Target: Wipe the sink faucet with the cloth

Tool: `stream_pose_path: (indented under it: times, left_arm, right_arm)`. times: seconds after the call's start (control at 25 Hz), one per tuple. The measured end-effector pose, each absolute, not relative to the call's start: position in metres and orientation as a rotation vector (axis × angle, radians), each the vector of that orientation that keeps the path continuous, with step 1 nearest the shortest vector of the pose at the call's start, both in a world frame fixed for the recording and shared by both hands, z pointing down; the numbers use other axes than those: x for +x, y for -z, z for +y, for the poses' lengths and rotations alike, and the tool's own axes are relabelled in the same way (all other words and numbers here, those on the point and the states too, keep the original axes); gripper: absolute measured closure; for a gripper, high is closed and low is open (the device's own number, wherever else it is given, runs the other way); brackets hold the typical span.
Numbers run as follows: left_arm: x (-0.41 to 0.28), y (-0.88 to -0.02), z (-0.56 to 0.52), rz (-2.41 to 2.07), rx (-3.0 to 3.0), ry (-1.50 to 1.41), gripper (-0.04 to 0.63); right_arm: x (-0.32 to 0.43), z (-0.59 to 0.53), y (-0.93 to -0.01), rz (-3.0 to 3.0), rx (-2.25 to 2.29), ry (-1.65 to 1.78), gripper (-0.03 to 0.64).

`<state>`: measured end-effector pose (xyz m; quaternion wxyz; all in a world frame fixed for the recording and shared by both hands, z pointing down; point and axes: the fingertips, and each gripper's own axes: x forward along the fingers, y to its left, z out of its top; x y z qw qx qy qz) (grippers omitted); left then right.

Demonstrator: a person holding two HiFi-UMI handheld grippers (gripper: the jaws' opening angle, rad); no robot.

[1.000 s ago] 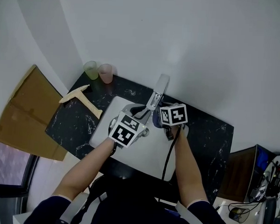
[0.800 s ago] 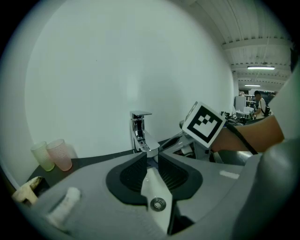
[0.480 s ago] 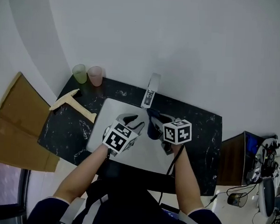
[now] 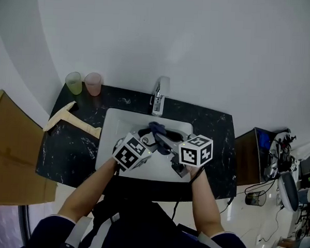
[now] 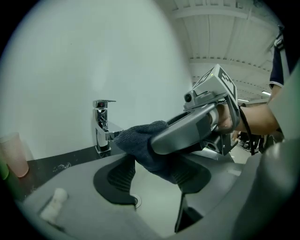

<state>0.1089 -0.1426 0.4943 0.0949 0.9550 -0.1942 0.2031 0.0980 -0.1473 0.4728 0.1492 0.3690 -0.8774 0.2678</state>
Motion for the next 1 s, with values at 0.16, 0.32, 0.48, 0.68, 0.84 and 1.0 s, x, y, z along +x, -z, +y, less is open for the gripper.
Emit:
stream_pose_path:
  times: [0.16, 0.32, 0.48, 0.68, 0.84, 1.0]
  left_arm:
    - [0.094, -0.485, -0.146, -0.512, 2.853, -0.572, 0.452]
    - [0.073, -0.471, -0.164, -0.547, 2.907, -0.509, 0.499]
    - [0.048, -0.467, -0.198, -0.619, 2.887, -0.496, 0.502]
    - [0.033, -0.458, -0.236, -0.631, 2.874, -0.459, 0.503]
    - [0.042, -0.446, -0.257, -0.591, 2.906, -0.444, 0.503]
    - [0.062, -0.452, -0.259, -0.458, 2.93, -0.518, 0.503]
  right_arm:
    - [0.08, -0.147, -0.456, -2.575, 1.03, -0.794, 0.441]
    - [0.069, -0.159, -0.44, -2.593, 1.094, -0.722, 0.4]
    - [0.078, -0.177, -0.439, -2.486, 1.245, -0.602, 0.406]
    - [0.09, -0.2, -0.431, -2.369, 1.45, -0.45, 0.478]
    - [0.101, -0.217, -0.434, -2.269, 1.565, -0.373, 0.54]
    - [0.111, -0.225, -0.444, -2.19, 1.647, -0.402, 0.591]
